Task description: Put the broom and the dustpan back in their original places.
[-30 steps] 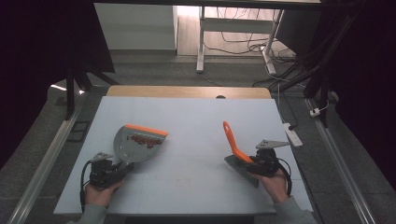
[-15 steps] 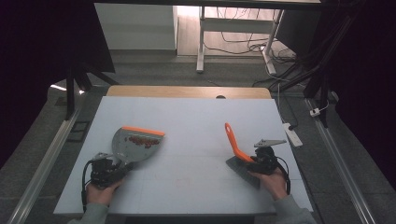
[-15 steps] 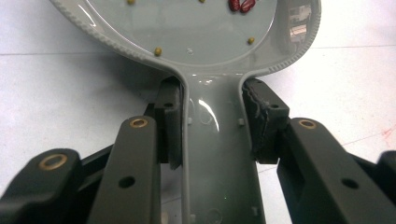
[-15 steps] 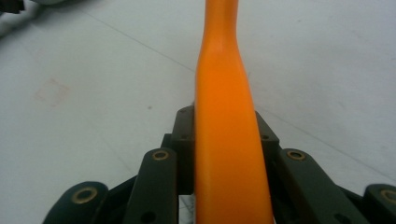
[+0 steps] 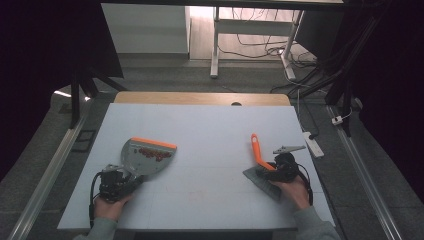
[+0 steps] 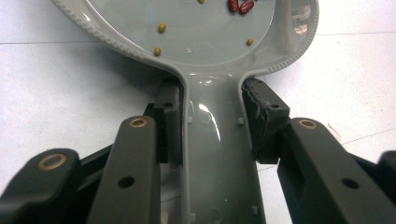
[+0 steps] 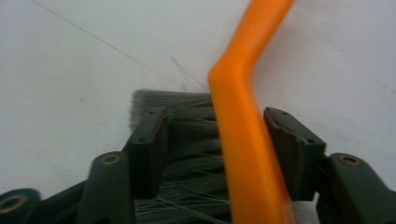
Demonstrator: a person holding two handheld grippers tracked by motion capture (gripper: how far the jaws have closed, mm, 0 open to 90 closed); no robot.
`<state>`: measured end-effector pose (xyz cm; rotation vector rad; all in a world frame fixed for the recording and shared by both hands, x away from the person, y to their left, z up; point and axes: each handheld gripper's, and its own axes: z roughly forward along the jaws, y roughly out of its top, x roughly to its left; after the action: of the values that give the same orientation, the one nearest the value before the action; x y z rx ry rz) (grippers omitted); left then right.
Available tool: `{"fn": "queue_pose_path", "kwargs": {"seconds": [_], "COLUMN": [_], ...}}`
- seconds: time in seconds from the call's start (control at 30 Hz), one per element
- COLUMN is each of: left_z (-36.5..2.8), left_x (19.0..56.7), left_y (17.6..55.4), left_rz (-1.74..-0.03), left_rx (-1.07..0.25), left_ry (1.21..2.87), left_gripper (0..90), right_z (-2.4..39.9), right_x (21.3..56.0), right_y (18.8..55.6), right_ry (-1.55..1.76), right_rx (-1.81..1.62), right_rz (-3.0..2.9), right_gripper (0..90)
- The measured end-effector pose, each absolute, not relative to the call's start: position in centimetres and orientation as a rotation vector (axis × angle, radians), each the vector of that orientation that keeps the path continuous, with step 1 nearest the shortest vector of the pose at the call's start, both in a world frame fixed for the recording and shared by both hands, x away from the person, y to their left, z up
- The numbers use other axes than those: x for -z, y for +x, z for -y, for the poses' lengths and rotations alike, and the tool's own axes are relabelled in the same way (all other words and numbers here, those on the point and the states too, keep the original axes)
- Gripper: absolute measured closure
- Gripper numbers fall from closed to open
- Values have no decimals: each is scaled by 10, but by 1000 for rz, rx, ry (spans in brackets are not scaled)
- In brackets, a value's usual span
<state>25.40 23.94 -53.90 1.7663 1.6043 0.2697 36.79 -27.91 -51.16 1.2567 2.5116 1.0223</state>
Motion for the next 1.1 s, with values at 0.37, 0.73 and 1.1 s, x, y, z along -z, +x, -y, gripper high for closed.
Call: {"fn": "queue_pose_path", "kwargs": {"seconds": [0.37, 0.73, 1.1], "left_z": [-237, -242, -237], "left_x": [532, 514, 507], "left_y": [250, 235, 235], "left_rz": [-1579, -1472, -1223], "left_rx": [-329, -449, -372], "left_ry": [1836, 1857, 1910], "left_gripper": [289, 207, 269], "right_z": [279, 271, 262], "right_x": [506, 489, 490], "right_y": [367, 347, 337], "right_ry": [1222, 994, 827], "right_rx": [-971, -1113, -1194], "right_rz": [-2441, -2455, -2512], "right_gripper": [387, 441, 458]}}
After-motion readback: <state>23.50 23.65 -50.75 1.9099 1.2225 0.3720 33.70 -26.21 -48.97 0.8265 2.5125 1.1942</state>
